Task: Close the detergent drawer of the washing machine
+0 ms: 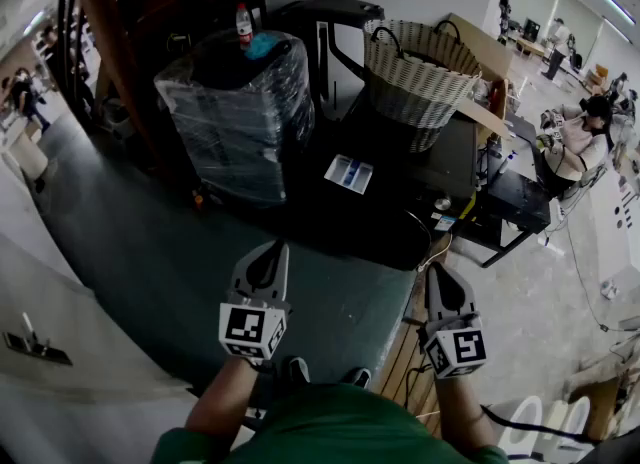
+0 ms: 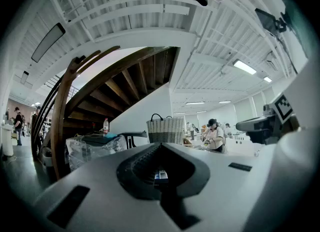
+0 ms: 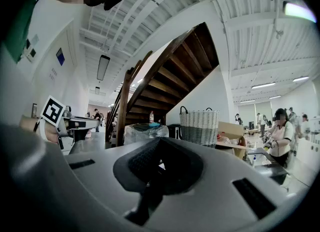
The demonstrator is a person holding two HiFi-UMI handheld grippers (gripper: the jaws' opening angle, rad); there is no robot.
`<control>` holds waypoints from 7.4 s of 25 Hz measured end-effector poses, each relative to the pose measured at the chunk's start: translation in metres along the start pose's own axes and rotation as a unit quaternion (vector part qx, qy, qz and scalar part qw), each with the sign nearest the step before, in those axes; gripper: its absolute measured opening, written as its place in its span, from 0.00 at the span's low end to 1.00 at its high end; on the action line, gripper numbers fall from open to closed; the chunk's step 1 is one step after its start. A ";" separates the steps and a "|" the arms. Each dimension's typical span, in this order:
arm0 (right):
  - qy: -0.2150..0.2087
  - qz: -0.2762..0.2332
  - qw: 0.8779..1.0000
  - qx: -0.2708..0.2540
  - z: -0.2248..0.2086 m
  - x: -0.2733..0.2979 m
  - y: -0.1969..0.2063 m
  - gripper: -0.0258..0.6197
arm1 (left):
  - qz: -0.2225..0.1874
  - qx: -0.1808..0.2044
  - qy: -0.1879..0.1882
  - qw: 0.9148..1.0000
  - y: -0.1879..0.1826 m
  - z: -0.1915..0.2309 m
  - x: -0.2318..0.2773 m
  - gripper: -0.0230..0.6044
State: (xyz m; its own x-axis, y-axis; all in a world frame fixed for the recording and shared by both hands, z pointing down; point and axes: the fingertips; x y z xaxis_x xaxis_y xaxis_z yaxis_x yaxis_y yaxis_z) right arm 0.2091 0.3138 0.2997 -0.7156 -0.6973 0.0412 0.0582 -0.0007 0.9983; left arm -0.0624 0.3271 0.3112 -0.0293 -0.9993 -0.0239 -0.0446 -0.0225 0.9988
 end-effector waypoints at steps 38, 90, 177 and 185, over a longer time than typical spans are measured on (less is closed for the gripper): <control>0.017 0.010 0.999 0.033 -0.048 0.120 0.031 0.06 | 0.041 -0.013 0.009 0.999 0.046 0.051 0.114 0.07; -0.014 0.061 0.996 0.059 -0.268 0.354 0.073 0.06 | 0.092 -0.023 -0.015 0.995 0.084 0.044 0.407 0.07; -0.037 0.192 0.980 0.031 -0.301 0.399 0.133 0.06 | 0.345 -0.054 0.102 0.932 0.368 -0.082 0.437 0.07; -0.019 0.194 0.981 0.025 -0.308 0.392 0.130 0.06 | 0.343 -0.052 0.114 0.931 0.367 -0.086 0.458 0.07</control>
State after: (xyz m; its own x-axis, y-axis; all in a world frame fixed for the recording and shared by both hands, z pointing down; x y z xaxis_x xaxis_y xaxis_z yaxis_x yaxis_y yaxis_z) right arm 0.1504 -0.1808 0.4334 -0.6715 -0.6116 0.4183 0.2969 0.2952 0.9081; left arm -0.0059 -0.1410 0.6707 0.1983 -0.7596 0.6194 0.0026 0.6323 0.7747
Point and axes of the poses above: the fingertips, and each gripper's own axes: x forward along the fingers, z to its left, y out of its underside, and after that the axes turned 14 degrees about -y, right-handed
